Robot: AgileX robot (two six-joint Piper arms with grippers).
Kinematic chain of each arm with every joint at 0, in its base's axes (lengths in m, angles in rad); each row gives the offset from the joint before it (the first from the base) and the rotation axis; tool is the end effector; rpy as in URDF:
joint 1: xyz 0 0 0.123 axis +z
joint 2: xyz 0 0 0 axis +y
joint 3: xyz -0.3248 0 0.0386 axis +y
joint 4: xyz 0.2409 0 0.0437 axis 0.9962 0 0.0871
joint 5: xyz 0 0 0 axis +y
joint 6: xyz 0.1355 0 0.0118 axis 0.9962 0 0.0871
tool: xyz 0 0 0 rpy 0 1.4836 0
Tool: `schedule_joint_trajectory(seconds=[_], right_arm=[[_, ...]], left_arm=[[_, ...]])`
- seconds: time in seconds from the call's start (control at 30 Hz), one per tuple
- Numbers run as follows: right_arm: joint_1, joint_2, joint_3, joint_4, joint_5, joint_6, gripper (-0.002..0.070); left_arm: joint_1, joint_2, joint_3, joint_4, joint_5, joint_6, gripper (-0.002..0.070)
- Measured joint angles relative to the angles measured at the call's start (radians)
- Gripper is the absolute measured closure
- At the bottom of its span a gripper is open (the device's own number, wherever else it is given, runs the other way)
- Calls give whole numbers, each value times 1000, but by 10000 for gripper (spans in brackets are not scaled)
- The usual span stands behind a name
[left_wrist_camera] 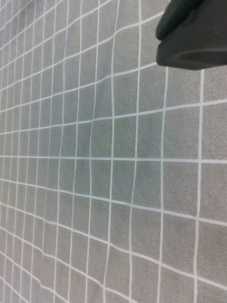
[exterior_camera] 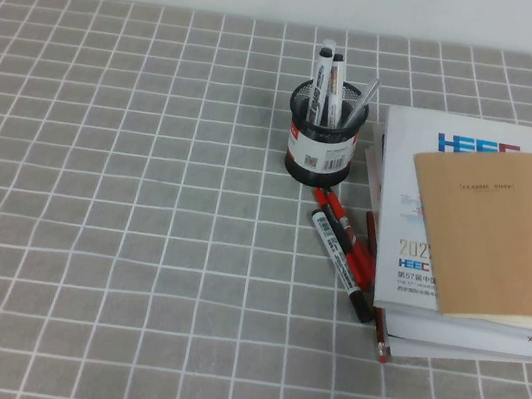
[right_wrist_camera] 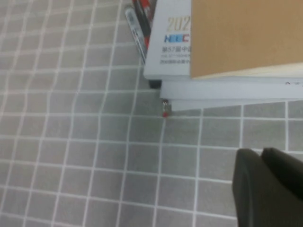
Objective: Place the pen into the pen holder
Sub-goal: Pick up the pen on the table
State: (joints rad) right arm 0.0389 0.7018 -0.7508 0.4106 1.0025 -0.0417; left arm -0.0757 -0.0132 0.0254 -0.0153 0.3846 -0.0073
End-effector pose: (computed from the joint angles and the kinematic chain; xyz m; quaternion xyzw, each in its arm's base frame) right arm 0.1002 0.0497 0.3234 0.0066 0.9199 0.1986 0.3380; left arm 0.0455 -0.0042 0.1566 0.0236 0.8073 -0.0310 0.5888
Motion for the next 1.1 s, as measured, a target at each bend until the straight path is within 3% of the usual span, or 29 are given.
schedule_joint_trajectory(seconds=[0.23,0.67,1.1], right_arm=[[44,254,-167,-86,139,-24,688],[388,644,-401,-391,205,130,688],[559,995,-766,-401,222,131,688]], left_arm=[[0,0,0,0,0,0,680],[0,0,0,0,0,0,680],[0,0,0,0,0,0,680]])
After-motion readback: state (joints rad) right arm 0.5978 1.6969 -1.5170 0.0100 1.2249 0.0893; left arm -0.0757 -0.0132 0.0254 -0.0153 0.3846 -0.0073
